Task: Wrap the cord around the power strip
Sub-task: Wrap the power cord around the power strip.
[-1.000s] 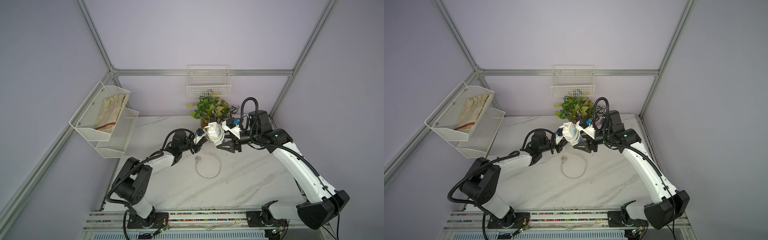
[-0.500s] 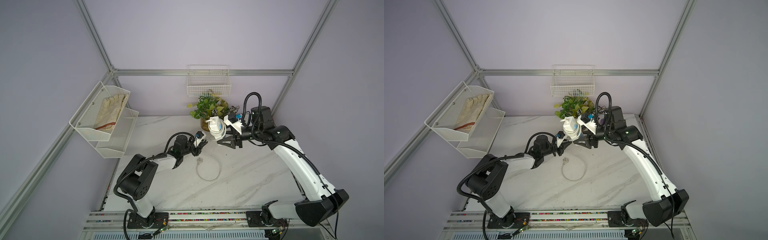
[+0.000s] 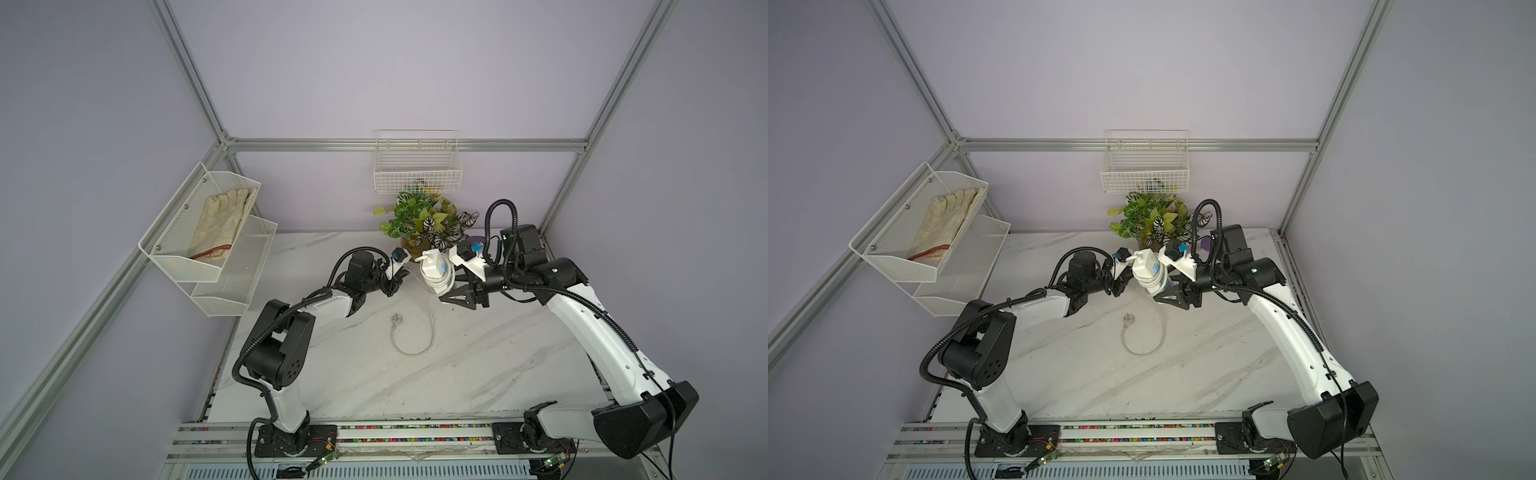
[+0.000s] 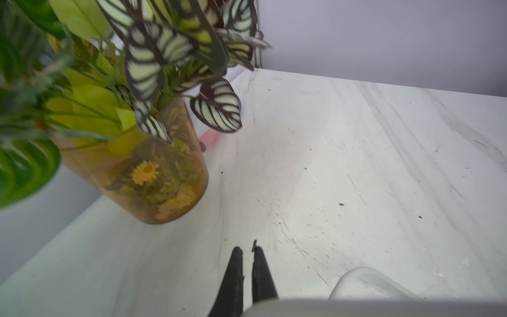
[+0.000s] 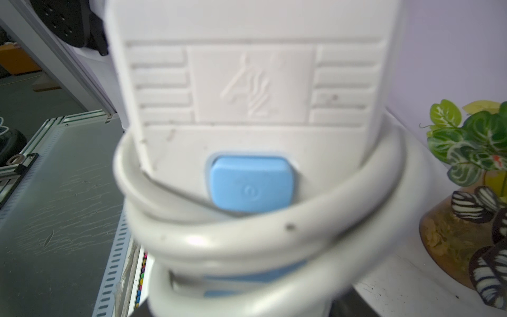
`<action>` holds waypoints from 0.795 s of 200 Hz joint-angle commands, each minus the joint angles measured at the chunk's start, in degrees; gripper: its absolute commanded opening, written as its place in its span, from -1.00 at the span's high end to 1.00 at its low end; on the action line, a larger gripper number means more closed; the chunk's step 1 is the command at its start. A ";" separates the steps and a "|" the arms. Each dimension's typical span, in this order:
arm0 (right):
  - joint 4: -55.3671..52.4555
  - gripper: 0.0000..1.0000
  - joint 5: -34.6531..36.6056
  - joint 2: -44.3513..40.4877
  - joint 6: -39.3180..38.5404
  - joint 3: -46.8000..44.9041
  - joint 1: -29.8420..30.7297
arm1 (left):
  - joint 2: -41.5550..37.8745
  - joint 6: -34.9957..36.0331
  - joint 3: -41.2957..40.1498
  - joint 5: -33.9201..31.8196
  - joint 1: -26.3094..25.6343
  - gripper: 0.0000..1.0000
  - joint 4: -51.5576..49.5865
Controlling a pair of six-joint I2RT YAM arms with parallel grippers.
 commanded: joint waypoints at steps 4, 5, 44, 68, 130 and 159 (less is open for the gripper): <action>-8.19 1.00 -4.94 -2.09 -10.42 -1.41 1.38 | 2.09 4.80 9.54 -4.33 1.40 1.00 -7.79; -8.49 1.00 -4.65 -1.99 -10.63 -1.44 1.57 | 2.10 4.85 9.84 -4.36 1.45 1.00 -7.99; -10.51 1.00 4.58 -1.30 -13.06 -6.55 5.14 | 3.51 9.34 21.63 -5.63 2.57 1.00 -18.05; -9.35 1.00 6.69 -1.62 -12.62 -8.88 5.39 | 2.86 10.65 24.37 -5.51 2.93 1.00 -20.01; -8.29 1.00 24.17 4.51 -5.50 -8.79 9.10 | -0.47 12.54 27.26 -5.11 2.61 1.00 -24.90; -6.10 1.00 29.85 7.41 -0.81 -7.15 9.41 | -2.18 14.31 28.64 -5.85 1.43 1.00 -28.52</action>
